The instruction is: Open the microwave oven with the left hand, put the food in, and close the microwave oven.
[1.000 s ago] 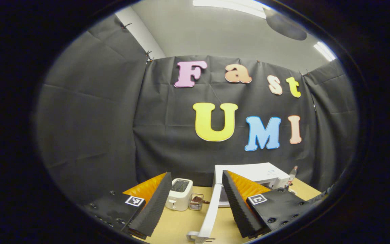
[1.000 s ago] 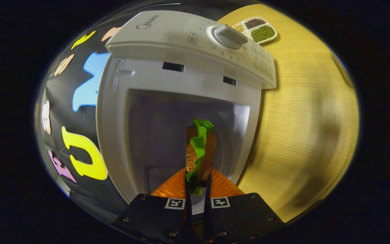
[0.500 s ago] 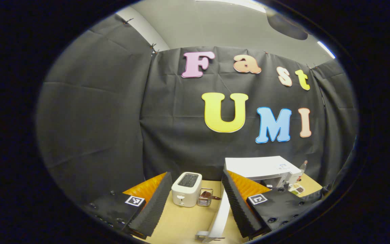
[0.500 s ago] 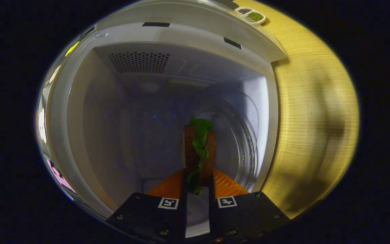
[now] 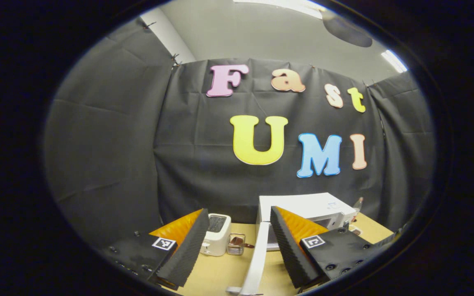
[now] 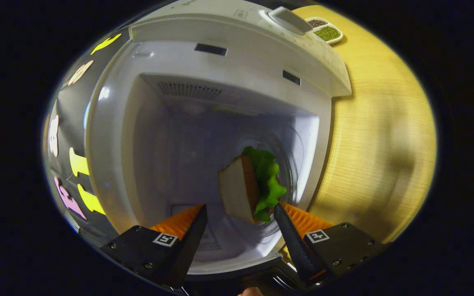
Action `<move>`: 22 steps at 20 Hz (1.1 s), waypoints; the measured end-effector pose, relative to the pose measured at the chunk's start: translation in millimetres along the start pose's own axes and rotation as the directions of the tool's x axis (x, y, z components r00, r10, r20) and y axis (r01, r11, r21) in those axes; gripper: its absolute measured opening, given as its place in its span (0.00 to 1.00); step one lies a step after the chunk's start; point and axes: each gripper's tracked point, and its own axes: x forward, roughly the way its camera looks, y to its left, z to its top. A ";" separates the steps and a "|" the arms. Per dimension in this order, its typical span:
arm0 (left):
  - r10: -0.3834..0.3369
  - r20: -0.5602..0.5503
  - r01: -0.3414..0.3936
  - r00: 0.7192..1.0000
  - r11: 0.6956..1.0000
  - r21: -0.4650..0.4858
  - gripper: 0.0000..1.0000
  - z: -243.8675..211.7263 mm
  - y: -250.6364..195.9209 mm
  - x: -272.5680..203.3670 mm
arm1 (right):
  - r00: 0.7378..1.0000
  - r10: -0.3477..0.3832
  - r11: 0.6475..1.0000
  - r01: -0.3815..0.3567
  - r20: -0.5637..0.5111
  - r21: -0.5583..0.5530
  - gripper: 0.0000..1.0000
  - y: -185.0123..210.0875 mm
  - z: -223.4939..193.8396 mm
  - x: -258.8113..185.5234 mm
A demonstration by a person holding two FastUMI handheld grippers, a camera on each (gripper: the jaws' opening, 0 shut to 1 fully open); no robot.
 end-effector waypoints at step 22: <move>-0.262 0.054 0.262 0.964 0.965 -0.008 0.97 -13.6 -98.6 -21.0 | 0.942 0.273 0.565 0.006 0.194 -0.825 0.97 90.7 150.9 -278.9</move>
